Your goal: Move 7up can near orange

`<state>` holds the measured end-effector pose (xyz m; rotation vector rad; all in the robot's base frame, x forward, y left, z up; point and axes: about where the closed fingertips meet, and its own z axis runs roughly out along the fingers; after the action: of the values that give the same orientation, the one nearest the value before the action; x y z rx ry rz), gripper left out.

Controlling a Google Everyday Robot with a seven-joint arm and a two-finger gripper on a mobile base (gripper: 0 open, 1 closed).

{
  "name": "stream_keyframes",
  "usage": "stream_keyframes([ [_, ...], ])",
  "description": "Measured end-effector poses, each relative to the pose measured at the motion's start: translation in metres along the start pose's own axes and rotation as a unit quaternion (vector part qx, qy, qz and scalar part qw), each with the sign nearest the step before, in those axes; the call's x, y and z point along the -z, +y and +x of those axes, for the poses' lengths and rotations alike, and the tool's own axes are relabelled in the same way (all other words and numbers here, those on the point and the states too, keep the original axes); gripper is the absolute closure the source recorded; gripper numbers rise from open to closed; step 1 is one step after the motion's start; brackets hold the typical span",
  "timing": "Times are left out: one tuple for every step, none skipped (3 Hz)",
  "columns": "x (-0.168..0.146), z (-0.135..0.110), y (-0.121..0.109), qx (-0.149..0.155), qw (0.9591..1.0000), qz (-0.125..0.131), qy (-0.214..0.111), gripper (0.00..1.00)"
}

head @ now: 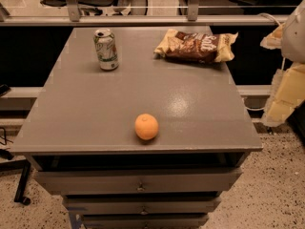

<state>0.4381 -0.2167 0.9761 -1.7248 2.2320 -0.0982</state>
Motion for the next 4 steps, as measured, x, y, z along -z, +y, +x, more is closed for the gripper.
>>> stream_keyframes([
  [0.000, 0.000, 0.000, 0.000, 1.0000, 0.000, 0.000, 0.00],
  [-0.007, -0.009, -0.005, 0.003, 0.9999, 0.002, -0.016, 0.00],
  [-0.032, -0.042, -0.022, 0.029, 0.9981, 0.006, -0.054, 0.00],
  [-0.057, -0.086, -0.053, 0.052, 0.9931, 0.021, -0.103, 0.00],
])
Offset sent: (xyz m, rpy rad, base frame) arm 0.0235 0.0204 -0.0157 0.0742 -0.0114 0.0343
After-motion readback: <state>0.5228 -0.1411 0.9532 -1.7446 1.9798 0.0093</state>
